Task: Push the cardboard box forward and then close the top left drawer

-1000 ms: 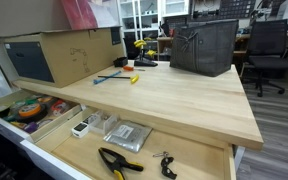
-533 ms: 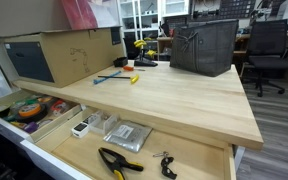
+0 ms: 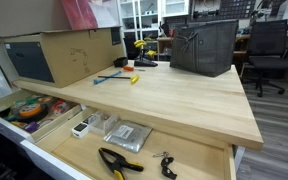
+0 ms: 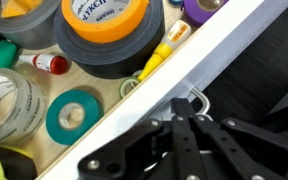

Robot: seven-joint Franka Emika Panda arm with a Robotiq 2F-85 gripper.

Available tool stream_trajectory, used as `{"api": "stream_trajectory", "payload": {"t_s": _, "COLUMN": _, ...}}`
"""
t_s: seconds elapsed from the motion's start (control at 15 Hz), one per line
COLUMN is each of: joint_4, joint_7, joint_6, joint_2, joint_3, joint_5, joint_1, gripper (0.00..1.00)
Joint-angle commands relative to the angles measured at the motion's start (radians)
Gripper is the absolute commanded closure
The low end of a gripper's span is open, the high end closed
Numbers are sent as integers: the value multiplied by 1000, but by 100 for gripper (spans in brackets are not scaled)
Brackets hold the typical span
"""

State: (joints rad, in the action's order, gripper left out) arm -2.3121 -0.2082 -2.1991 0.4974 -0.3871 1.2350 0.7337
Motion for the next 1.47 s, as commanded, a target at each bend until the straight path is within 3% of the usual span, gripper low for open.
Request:
{"api": "stream_trajectory", "payload": {"t_s": 0.0, "joint_4": 24, "joint_7": -19, "joint_6": 67, "joint_2": 29, "joint_3": 15, "joint_5": 75, "joint_1": -9, "gripper": 100}}
{"api": "stream_trajectory", "payload": {"t_s": 0.47, "joint_4": 36, "joint_7": -35, "joint_6": 121, "joint_2": 53, "joint_3": 52, "joint_5": 185, "joint_1": -56, "gripper": 100}}
{"api": "stream_trajectory", "payload": {"t_s": 1.4, "joint_4": 85, "joint_7": -33, "joint_6": 203, "joint_2": 61, "joint_3": 54, "joint_5": 219, "joint_1": -238, "gripper": 100}}
